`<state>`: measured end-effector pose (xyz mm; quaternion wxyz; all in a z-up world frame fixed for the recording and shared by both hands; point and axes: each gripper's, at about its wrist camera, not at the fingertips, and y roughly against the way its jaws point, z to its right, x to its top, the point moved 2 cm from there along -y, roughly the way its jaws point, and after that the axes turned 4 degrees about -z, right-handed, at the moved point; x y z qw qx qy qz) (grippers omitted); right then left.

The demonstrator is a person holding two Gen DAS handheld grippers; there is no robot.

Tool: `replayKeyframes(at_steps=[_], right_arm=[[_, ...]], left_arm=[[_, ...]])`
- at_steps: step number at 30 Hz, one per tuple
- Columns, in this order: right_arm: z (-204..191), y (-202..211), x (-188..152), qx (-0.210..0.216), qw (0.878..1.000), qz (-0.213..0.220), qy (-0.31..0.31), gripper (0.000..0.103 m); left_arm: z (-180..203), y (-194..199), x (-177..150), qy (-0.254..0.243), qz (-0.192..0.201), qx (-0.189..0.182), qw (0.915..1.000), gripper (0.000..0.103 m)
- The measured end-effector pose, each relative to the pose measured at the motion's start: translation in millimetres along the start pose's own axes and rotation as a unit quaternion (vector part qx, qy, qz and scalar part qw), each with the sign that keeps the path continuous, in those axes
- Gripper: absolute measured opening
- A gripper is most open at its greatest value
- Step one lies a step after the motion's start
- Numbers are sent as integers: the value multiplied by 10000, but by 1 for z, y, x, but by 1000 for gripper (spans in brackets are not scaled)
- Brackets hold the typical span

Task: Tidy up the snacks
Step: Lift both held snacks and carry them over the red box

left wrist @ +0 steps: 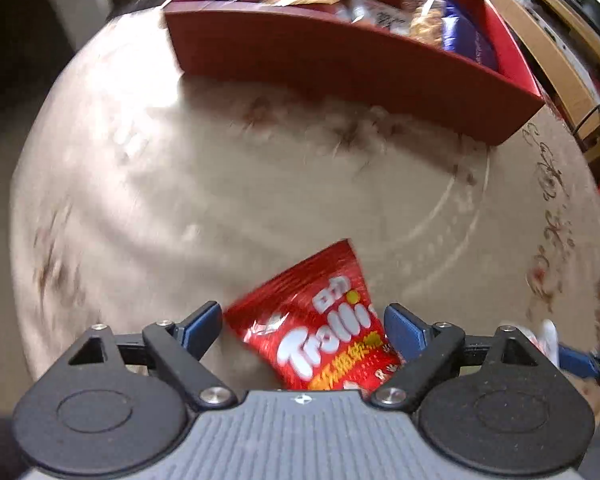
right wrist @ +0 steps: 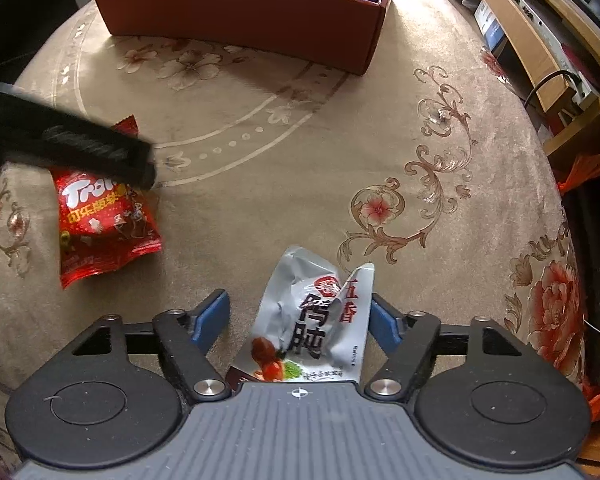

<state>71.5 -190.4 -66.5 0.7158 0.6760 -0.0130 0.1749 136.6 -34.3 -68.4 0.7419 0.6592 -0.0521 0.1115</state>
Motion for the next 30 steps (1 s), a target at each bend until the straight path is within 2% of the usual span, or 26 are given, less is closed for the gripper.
replayKeyframes(at_steps=[3, 4, 7, 12, 15, 17, 20, 27, 30], right_arm=[[-1, 0, 2, -22, 10000, -6, 9, 76], [-2, 0, 3, -38, 10000, -10, 9, 76], [-4, 0, 3, -86, 10000, 6, 29, 76], [0, 0, 2, -28, 10000, 5, -24, 77], [-2, 1, 1, -78, 9999, 59, 29, 72], [-4, 4, -1, -33, 9999, 94, 45, 62], [-2, 7, -5, -90, 9998, 161, -8, 61], [3, 6, -8, -142, 9993, 143, -301, 63], [0, 4, -6, -221, 9992, 122, -319, 63]], left_arm=[[-12, 1, -15, 520, 15, -112, 9986, 87], [-10, 2, -15, 543, 71, -81, 9985, 88], [1, -1, -18, 390, -10, 12, 9992, 89], [9, -3, -31, 136, 69, 305, 9994, 91], [6, -3, -33, 12, 143, 417, 9990, 81], [7, 1, -37, -176, 193, 500, 9984, 70], [1, 6, -39, -396, 231, 516, 9976, 61], [-3, 8, -38, -557, 365, 477, 9966, 61], [-4, 4, -37, -680, 455, 443, 9957, 70]])
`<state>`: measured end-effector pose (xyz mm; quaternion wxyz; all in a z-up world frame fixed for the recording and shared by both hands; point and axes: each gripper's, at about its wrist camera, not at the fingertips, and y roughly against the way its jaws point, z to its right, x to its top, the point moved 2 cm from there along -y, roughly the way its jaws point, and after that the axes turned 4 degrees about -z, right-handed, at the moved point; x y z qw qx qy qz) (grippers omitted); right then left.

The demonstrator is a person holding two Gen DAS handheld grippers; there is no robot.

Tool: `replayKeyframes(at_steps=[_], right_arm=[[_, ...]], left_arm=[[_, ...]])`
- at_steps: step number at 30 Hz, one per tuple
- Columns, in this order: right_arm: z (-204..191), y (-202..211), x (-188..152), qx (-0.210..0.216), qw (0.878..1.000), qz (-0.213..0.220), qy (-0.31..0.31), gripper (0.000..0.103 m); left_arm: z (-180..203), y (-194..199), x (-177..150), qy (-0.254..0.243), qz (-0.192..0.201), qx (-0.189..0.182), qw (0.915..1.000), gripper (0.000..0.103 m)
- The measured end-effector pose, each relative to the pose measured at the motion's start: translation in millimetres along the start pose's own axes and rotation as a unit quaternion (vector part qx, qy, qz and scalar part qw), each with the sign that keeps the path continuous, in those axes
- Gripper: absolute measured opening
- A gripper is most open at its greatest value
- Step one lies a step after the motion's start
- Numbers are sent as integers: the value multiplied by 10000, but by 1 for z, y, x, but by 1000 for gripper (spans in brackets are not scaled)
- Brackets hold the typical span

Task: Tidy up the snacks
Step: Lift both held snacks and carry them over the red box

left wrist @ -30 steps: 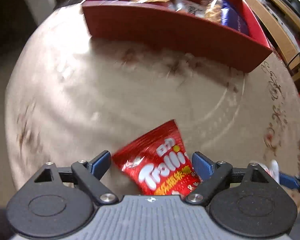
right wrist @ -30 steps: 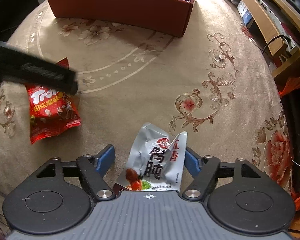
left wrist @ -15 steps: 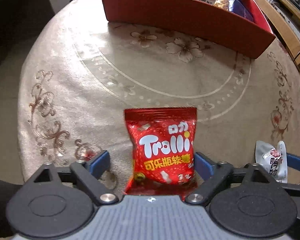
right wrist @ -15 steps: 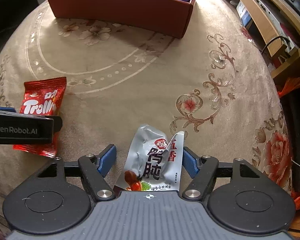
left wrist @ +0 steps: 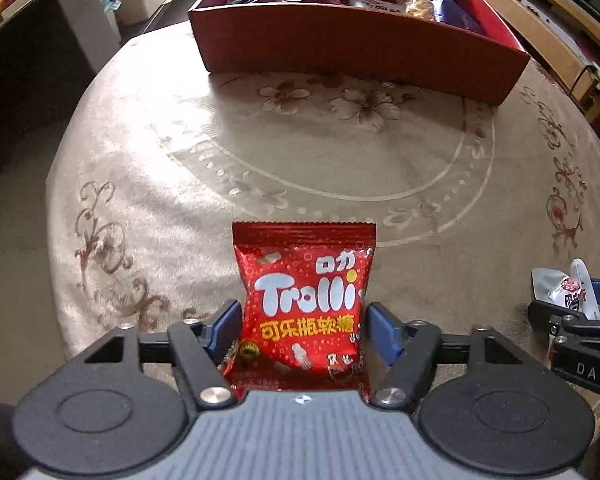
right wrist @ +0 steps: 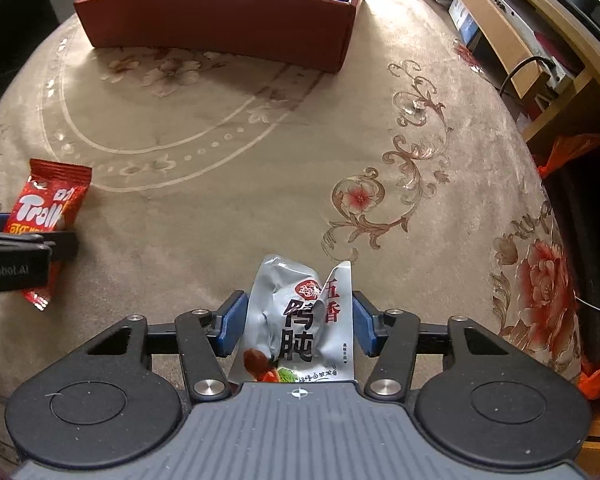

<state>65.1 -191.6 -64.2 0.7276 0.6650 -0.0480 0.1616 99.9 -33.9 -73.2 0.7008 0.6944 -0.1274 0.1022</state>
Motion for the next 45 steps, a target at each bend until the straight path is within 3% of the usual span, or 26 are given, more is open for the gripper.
replayKeyframes(at_steps=[1, 5, 9, 11, 12, 14, 15, 17, 19, 30, 45], right_arm=[[-1, -1, 1, -37, 10000, -2, -25, 64], [3, -5, 1, -251, 9995, -44, -165, 84], [23, -11, -2, 26, 9977, -210, -646, 90], [25, -10, -2, 74, 9975, -201, -673, 84], [22, -7, -2, 83, 9981, -149, -592, 73], [13, -2, -3, 80, 9990, -55, -439, 61], [7, 0, -3, 81, 9993, -26, -367, 60], [-2, 2, -4, 0, 9998, 30, -199, 60], [-9, 5, -3, -25, 9999, 103, -136, 59], [-31, 29, 14, 34, 9978, 665, 11, 59], [-35, 42, 34, 47, 9938, 1108, 33, 59]], left_arm=[[0, -1, 0, -58, 25, -22, 10000, 74], [0, -4, -5, -187, 167, 96, 9996, 92], [-6, -7, -4, -177, 76, -8, 9998, 95], [-8, -6, -6, -206, 64, -38, 9998, 93], [-8, -6, -6, -207, 52, -44, 9998, 92], [-9, -2, -8, -218, 40, -57, 9997, 82], [-9, 1, -9, -229, 54, -71, 9997, 79], [-10, 5, -9, -252, 75, -97, 9996, 62], [-12, 8, -9, -248, 80, -126, 9996, 56], [-26, 10, 2, -51, 68, -261, 9996, 51], [-32, 23, 31, 52, 382, -291, 9988, 50]])
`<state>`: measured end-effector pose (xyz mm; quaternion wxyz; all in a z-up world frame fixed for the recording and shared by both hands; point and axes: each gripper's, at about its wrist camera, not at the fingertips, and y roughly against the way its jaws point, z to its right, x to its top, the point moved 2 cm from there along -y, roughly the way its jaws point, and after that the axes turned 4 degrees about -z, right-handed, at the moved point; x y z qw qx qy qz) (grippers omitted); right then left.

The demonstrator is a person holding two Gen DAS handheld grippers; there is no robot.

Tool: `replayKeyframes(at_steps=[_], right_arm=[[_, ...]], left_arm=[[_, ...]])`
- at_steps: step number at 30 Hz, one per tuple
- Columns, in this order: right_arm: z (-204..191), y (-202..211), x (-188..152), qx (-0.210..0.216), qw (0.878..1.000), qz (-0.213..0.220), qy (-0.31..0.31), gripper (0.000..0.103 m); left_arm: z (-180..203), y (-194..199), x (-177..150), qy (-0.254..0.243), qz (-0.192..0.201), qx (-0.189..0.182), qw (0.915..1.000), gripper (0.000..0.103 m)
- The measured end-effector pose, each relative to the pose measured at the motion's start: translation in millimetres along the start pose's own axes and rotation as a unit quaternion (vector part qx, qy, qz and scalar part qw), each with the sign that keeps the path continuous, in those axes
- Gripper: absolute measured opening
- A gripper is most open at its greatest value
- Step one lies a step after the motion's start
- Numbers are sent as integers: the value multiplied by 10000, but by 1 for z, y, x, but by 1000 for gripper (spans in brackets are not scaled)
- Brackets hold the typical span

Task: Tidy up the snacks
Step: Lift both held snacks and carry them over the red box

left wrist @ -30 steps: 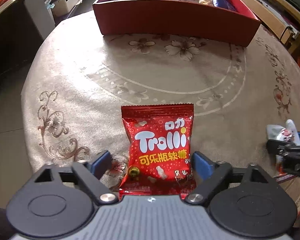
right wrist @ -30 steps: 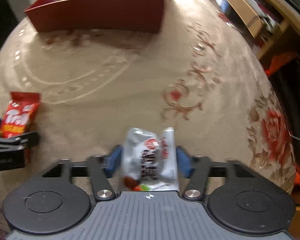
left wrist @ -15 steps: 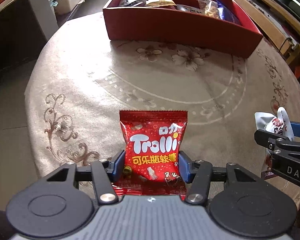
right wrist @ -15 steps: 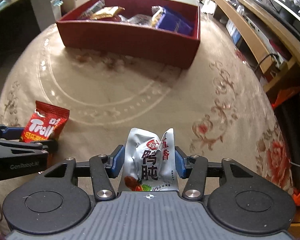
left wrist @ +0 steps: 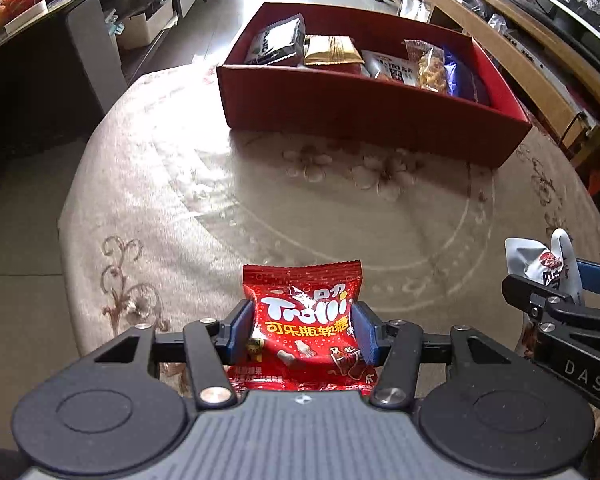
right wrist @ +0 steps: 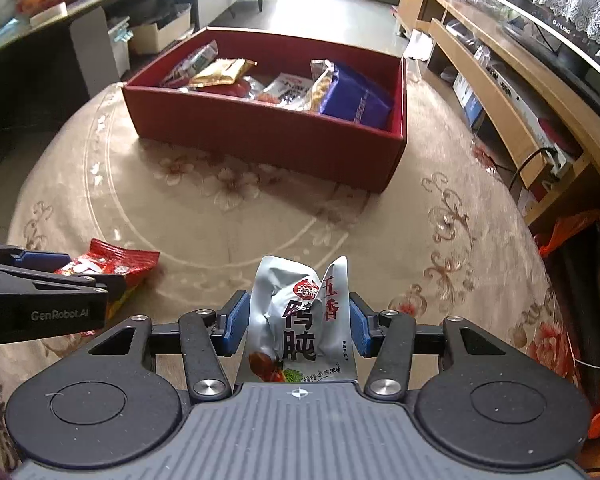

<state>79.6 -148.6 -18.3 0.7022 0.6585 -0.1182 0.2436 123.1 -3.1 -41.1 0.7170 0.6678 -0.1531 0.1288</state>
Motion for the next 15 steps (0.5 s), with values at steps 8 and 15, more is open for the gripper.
replayKeyframes(at_steps=[8, 15], right_arm=[[6, 14, 13, 127, 9991, 332, -222, 59], [8, 21, 29, 199, 9977, 570, -310, 59]], left_arm=[[2, 7, 13, -7, 140, -81, 9999, 50], [5, 18, 36, 25, 386, -131, 9992, 50]])
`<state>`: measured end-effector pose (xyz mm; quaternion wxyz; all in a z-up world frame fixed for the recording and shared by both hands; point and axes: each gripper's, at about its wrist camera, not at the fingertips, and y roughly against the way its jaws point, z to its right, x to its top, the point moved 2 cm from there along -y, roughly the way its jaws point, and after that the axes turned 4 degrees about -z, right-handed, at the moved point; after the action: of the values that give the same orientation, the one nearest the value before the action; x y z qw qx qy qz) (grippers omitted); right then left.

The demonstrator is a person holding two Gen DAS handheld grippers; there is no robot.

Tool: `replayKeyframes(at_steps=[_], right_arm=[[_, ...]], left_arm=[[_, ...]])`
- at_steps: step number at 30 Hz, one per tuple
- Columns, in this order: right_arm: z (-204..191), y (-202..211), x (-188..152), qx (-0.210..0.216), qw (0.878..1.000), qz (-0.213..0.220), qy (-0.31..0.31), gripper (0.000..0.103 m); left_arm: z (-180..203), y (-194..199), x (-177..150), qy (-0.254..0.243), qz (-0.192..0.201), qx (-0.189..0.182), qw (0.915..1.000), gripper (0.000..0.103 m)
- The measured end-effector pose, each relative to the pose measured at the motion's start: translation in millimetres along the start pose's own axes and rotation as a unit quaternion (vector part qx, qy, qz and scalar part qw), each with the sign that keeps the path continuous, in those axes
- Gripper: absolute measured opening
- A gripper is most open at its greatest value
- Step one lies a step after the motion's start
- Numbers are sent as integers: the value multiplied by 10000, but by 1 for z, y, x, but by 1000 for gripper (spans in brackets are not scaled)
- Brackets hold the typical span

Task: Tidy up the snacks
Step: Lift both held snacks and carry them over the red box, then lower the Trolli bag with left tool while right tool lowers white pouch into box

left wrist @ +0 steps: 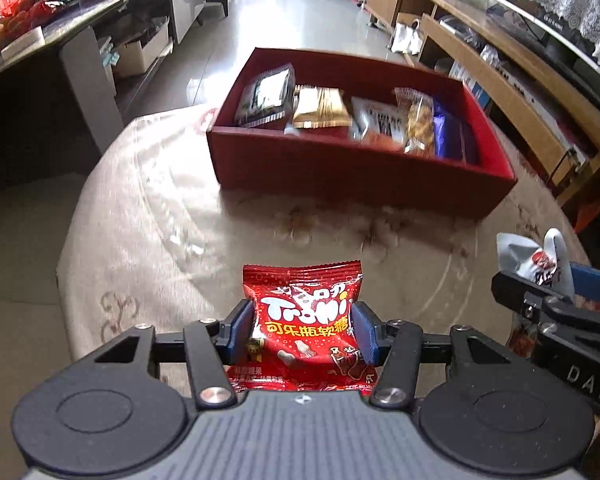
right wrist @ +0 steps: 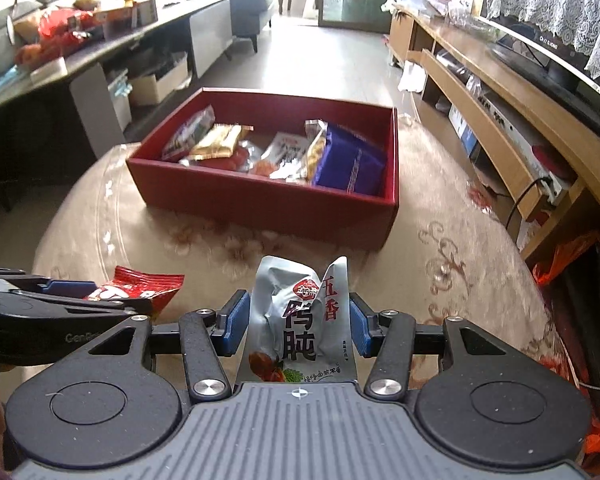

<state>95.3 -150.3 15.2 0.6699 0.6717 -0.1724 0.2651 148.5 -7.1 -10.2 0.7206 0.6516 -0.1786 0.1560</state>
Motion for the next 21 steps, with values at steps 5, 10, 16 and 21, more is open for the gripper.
replayKeyframes(at_steps=[5, 10, 16, 21], right_arm=[[1, -1, 10, 10, 10000, 92, -35, 59], [5, 0, 21, 3, 9997, 212, -100, 59], [9, 0, 40, -8, 9990, 401, -200, 59], [9, -4, 55, -47, 9984, 543, -165, 59]], left_arm=[[0, 4, 15, 38, 137, -35, 9999, 50], [2, 5, 29, 44, 234, -37, 9997, 50], [5, 4, 45, 20, 359, -10, 9994, 50], [8, 0, 61, 6, 440, 44, 9990, 50]])
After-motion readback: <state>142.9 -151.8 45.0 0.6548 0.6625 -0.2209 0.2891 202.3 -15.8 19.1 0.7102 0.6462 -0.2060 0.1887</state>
